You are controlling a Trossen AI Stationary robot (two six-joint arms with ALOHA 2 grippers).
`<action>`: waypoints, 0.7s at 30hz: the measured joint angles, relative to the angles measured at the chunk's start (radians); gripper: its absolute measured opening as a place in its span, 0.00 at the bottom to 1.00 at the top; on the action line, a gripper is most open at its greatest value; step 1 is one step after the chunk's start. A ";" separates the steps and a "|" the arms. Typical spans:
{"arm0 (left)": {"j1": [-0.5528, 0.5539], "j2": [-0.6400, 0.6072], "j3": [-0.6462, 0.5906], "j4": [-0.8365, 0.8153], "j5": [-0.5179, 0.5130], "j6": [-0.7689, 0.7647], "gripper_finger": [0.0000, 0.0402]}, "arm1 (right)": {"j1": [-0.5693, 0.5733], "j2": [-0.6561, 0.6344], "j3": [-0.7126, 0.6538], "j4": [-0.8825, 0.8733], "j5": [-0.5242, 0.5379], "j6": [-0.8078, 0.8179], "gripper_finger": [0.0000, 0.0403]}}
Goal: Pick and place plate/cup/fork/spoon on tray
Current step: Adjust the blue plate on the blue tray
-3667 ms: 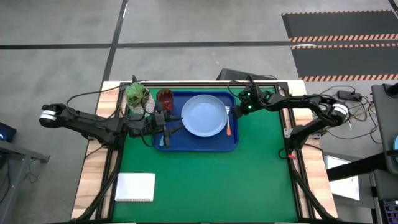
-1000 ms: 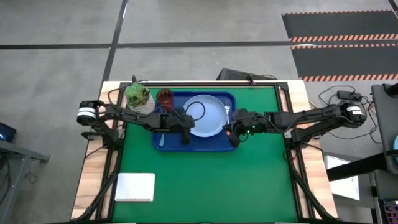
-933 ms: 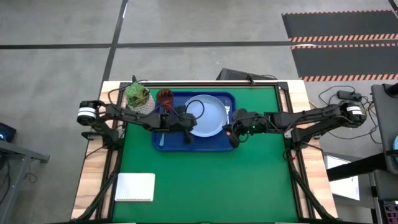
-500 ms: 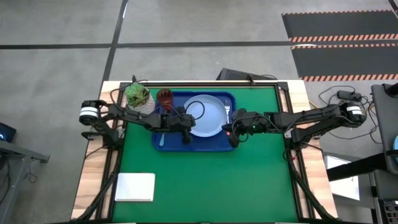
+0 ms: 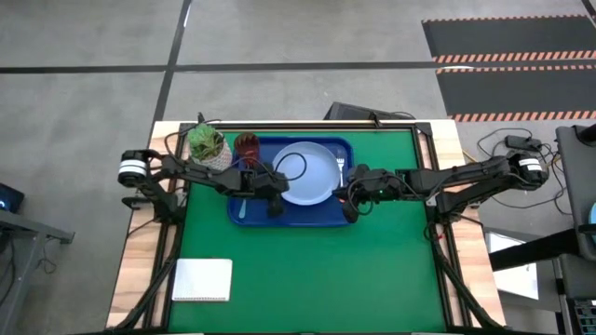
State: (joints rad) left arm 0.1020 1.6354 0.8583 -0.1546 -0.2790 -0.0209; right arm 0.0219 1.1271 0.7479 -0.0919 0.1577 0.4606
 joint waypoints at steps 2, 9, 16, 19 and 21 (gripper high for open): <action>0.000 -0.003 0.001 -0.035 0.012 -0.014 0.00 | 0.000 0.000 0.000 0.000 0.000 0.000 0.02; 0.000 -0.013 0.001 -0.105 0.032 -0.039 0.00 | 0.000 0.000 0.000 0.000 0.000 0.000 0.02; -0.001 -0.062 0.001 -0.151 0.035 -0.075 0.00 | 0.000 0.000 0.000 -0.004 0.000 0.000 0.02; -0.001 -0.087 0.001 -0.212 0.035 -0.117 0.00 | 0.000 0.000 0.000 -0.007 0.000 0.000 0.02; -0.001 -0.101 0.001 -0.257 0.035 -0.140 0.00 | 0.000 0.000 0.000 -0.007 0.000 0.000 0.02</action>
State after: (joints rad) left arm 0.1009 1.5340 0.8593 -0.4111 -0.2443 -0.1612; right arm 0.0219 1.1271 0.7479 -0.0987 0.1581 0.4610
